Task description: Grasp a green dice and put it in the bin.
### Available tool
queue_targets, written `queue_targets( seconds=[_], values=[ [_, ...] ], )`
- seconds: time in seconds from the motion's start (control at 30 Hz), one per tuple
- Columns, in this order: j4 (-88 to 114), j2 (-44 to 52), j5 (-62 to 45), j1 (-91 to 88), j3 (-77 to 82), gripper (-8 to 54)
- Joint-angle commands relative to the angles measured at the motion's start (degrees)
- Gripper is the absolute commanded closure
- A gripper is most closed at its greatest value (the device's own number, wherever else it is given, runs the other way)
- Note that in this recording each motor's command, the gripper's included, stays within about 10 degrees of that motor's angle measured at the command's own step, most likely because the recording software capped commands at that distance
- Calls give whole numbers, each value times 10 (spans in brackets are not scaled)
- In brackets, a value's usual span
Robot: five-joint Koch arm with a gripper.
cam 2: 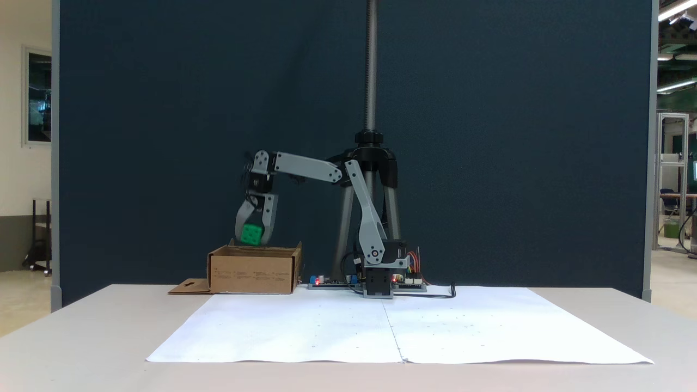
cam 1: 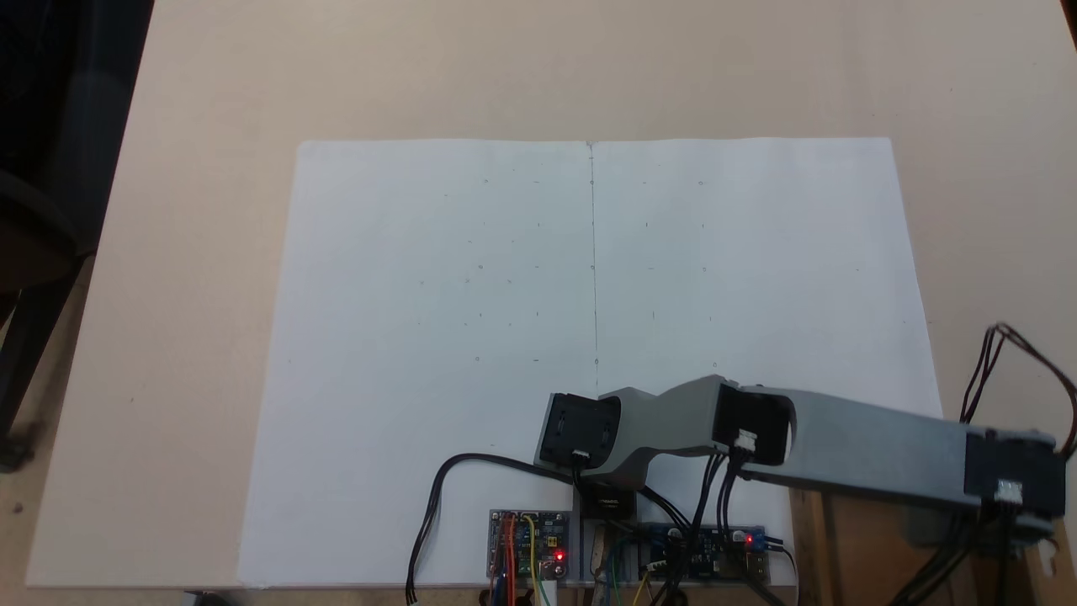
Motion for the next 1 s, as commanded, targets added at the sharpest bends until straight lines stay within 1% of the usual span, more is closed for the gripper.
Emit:
queue_targets(
  seconds=[0.0,0.07,0.3,0.53,0.8,0.83,0.97],
  values=[
    [-32,20,-68,21,26,336],
    [-69,44,-72,23,95,336],
    [-78,85,-72,19,163,336],
    [-101,88,-69,8,168,336],
    [-189,89,-43,-10,168,336],
    [-200,89,-37,-10,168,329],
    [-200,89,-35,-8,168,120]
  ],
)
